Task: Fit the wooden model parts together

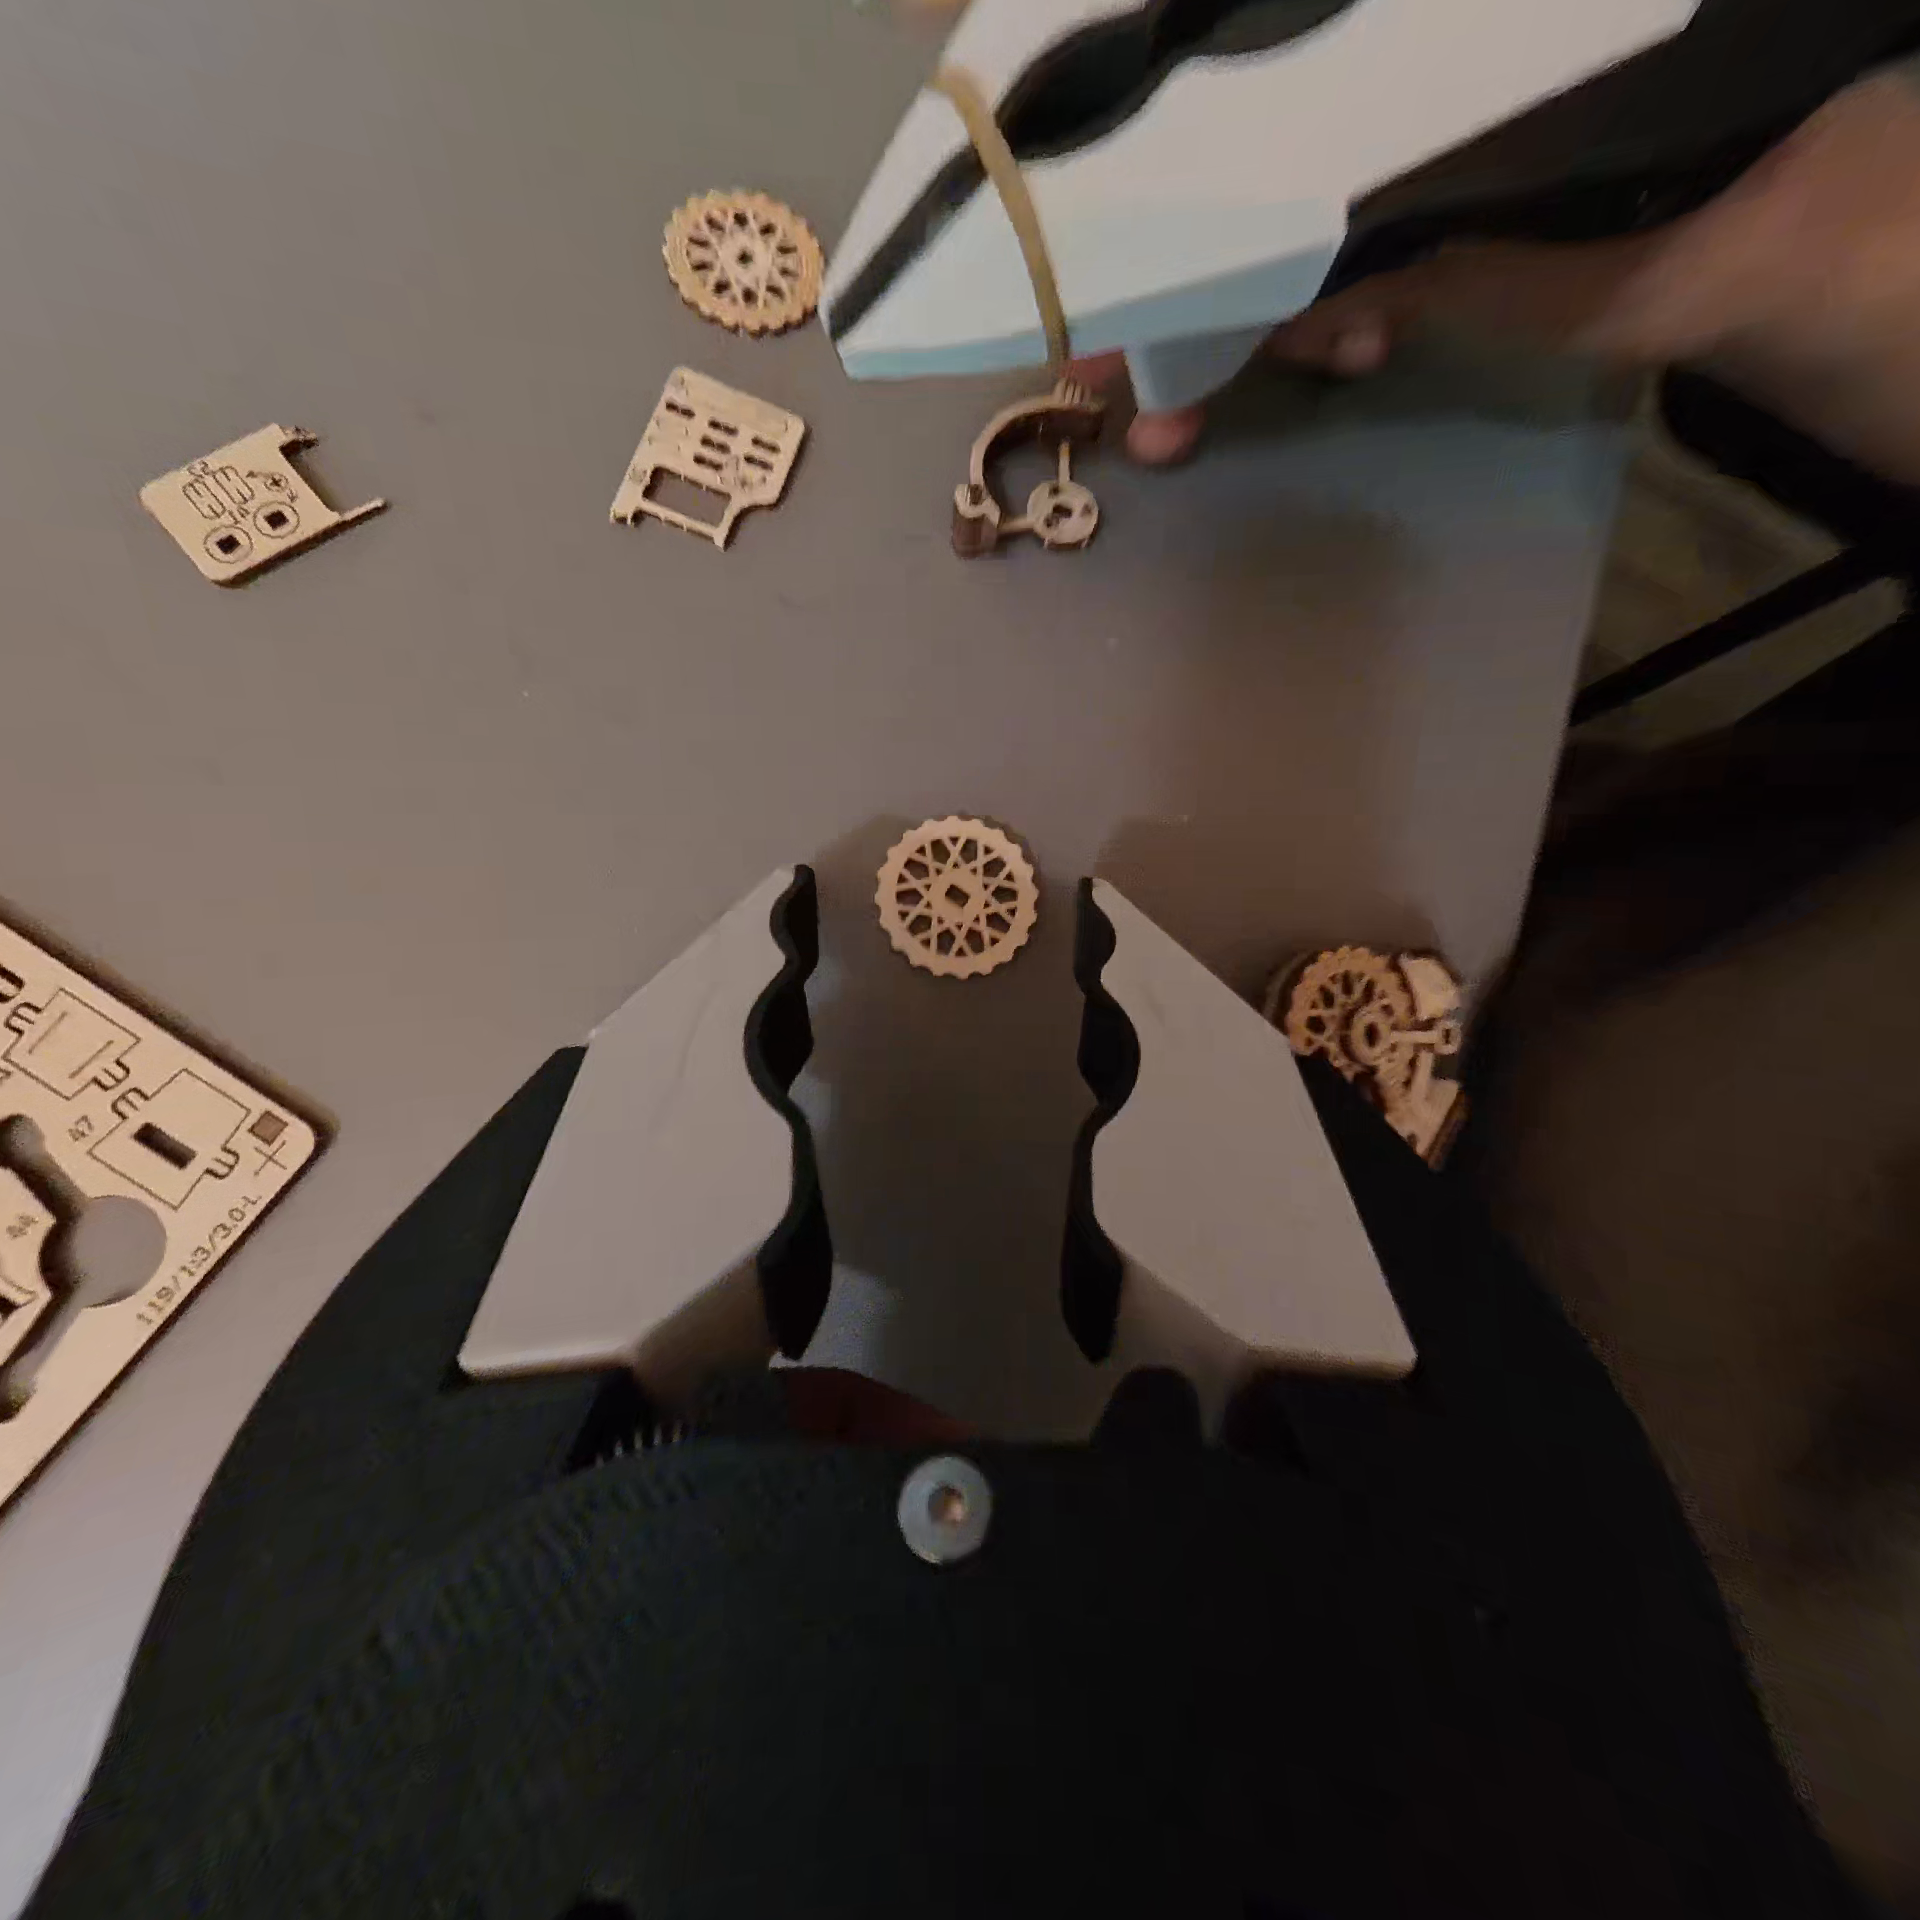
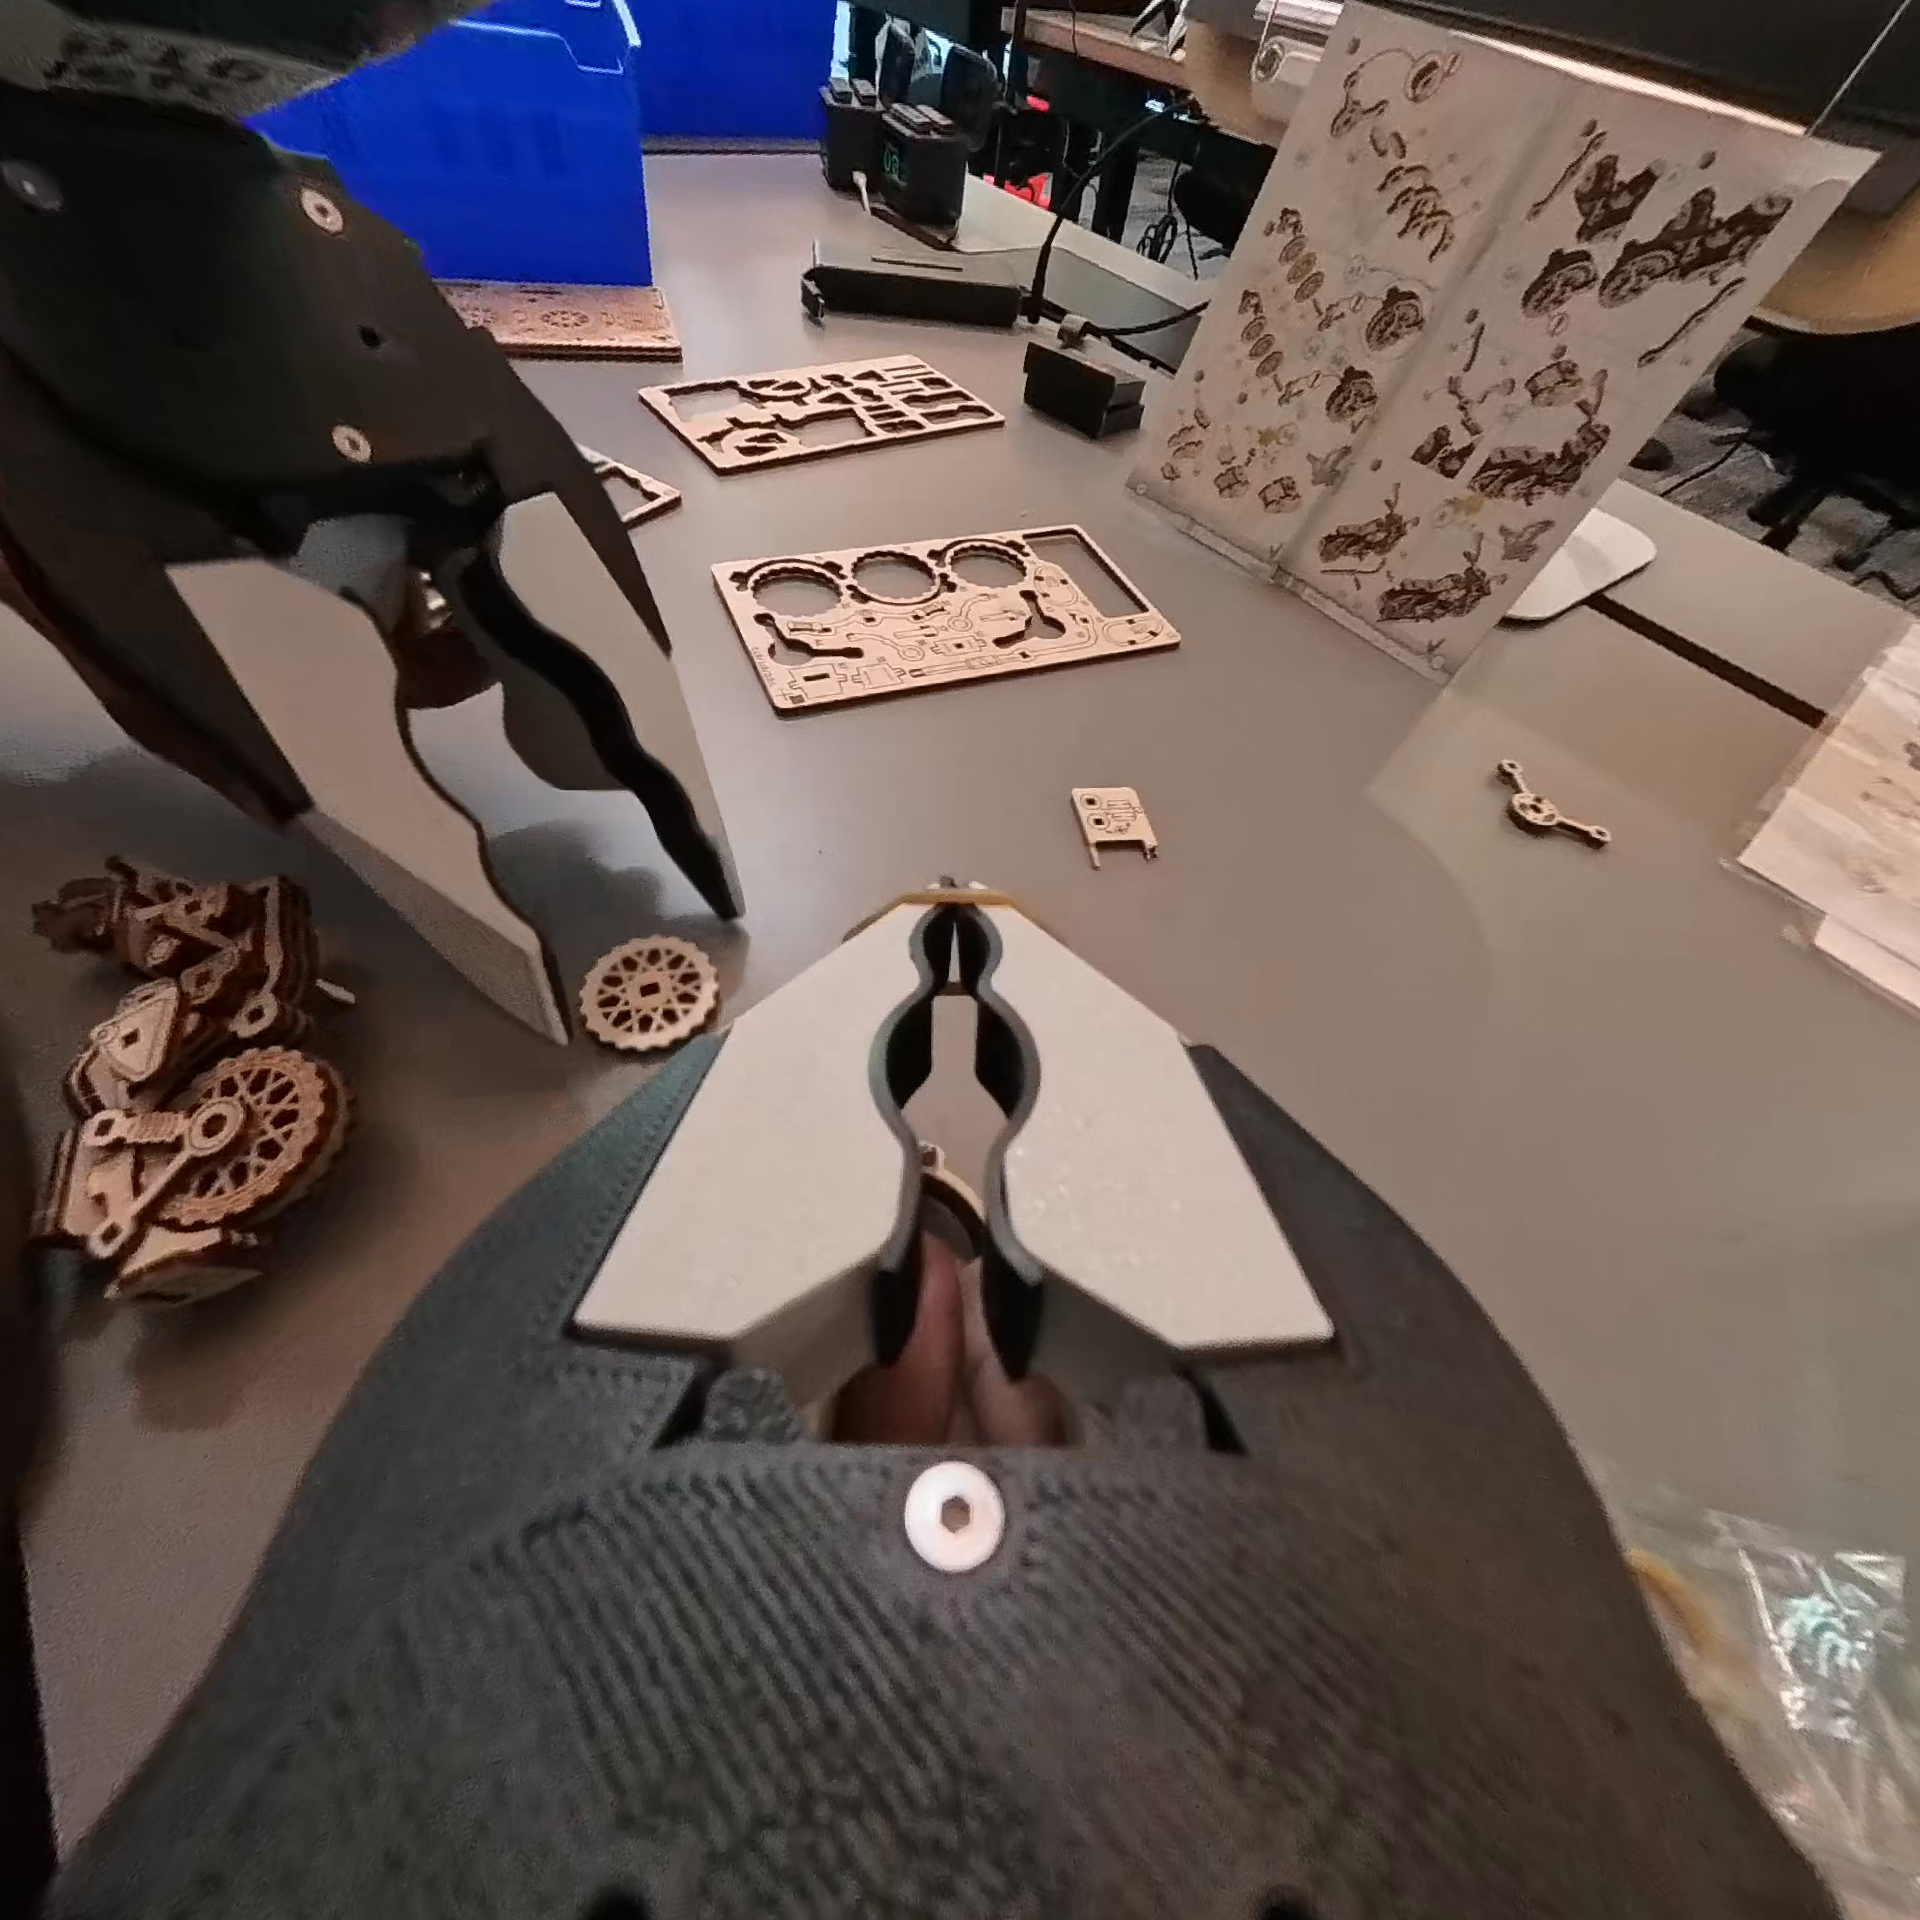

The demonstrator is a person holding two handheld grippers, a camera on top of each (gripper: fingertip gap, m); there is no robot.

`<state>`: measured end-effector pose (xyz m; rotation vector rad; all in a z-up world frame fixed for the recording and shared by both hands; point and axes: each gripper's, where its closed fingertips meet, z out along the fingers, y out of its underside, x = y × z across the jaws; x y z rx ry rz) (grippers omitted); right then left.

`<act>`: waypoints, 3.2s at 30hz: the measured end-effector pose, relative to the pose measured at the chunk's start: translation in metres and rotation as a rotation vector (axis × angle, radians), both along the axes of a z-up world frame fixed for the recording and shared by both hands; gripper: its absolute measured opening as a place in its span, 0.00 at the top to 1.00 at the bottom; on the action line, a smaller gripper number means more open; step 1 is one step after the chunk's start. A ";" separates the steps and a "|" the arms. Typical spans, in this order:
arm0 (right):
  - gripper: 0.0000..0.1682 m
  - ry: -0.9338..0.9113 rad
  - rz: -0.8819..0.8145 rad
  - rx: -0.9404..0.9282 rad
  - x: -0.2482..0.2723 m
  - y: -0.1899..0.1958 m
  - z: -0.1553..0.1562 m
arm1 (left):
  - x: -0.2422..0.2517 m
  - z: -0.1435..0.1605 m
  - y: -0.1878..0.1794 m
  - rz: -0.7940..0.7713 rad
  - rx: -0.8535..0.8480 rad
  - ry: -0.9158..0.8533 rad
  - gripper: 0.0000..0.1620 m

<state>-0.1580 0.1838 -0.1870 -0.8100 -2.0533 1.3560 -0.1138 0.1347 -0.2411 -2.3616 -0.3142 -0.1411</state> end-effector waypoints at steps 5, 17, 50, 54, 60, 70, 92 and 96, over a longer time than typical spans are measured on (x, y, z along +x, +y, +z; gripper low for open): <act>1.00 -0.015 0.002 0.001 0.004 -0.001 -0.002 | -0.002 -0.008 0.000 -0.010 -0.058 0.096 0.81; 1.00 -0.004 0.008 -0.070 0.009 0.003 0.007 | -0.034 0.028 -0.002 0.170 0.255 0.003 0.81; 1.00 0.174 -0.215 0.058 0.005 0.007 0.021 | -0.013 0.086 0.007 0.169 0.736 -0.415 0.81; 1.00 0.119 -0.243 0.071 -0.002 0.017 0.008 | -0.016 0.082 0.007 0.175 0.730 -0.424 0.81; 1.00 0.139 -0.189 0.020 0.000 0.009 0.014 | -0.016 0.080 0.007 0.174 0.726 -0.412 0.81; 1.00 0.207 0.005 -0.096 0.022 -0.030 0.034 | -0.012 0.081 0.006 0.147 0.734 -0.336 0.81; 1.00 0.265 0.096 -0.267 0.042 -0.050 0.063 | 0.006 0.125 -0.001 0.002 1.042 -0.960 0.81; 1.00 0.298 0.053 -0.271 0.039 -0.044 0.069 | 0.004 0.123 0.000 0.010 1.038 -0.969 0.81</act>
